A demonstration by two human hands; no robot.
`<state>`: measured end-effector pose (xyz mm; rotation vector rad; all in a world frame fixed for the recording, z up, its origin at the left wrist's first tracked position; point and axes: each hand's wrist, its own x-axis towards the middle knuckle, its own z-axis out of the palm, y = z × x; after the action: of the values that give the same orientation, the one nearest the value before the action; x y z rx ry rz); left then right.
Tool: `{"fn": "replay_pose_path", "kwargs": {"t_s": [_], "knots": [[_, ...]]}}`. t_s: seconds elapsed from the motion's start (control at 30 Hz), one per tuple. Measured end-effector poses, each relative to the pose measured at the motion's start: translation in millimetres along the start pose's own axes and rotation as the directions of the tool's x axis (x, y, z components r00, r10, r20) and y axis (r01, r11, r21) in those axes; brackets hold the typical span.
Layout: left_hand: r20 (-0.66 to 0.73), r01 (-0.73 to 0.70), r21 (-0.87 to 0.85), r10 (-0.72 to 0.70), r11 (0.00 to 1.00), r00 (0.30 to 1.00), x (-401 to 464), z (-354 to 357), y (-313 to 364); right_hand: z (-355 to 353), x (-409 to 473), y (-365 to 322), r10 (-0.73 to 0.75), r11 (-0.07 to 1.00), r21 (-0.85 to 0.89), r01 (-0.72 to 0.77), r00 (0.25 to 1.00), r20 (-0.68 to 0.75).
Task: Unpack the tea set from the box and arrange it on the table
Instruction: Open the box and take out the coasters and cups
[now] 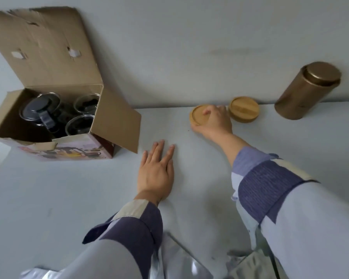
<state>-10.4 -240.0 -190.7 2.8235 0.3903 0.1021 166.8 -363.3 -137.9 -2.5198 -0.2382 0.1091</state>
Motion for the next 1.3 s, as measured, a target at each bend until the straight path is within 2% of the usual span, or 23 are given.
{"fn": "replay_pose_path", "kwargs": {"t_s": [0.27,0.37,0.6,1.0,1.07,1.2,1.3], "knots": [[-0.038,0.022,-0.017,-0.022,1.0,0.999,0.6,2.8,-0.7,29.6,32.6,4.0,-0.019,0.995,-0.095,0.006,0.99,-0.138],[-0.05,0.019,-0.019,-0.02,1.0,0.999,-0.3,2.8,-0.7,36.0,31.2,3.2,-0.015,0.997,-0.077,0.003,0.988,-0.153],[-0.071,0.014,-0.024,-0.016,1.0,0.997,-1.4,3.1,-0.5,25.7,29.6,4.1,-0.007,0.994,-0.106,0.0,0.998,-0.068],[-0.08,0.014,-0.044,-0.017,0.999,0.997,-1.1,4.0,-1.0,26.6,25.1,13.2,0.019,0.986,-0.164,-0.023,0.999,-0.028],[-0.09,0.011,-0.046,-0.016,0.999,0.996,-1.6,4.4,-0.5,23.6,24.5,11.1,0.041,0.984,-0.174,-0.04,0.999,0.003],[-0.097,0.005,-0.057,-0.01,0.998,0.995,-0.7,4.4,-1.2,-1.0,14.8,-1.5,0.121,0.983,-0.164,-0.084,0.965,0.233],[-0.042,0.006,-0.058,-0.008,0.998,0.999,-0.2,0.4,0.6,-18.9,-10.4,-15.7,0.139,0.975,-0.204,-0.085,0.954,0.267]]}}
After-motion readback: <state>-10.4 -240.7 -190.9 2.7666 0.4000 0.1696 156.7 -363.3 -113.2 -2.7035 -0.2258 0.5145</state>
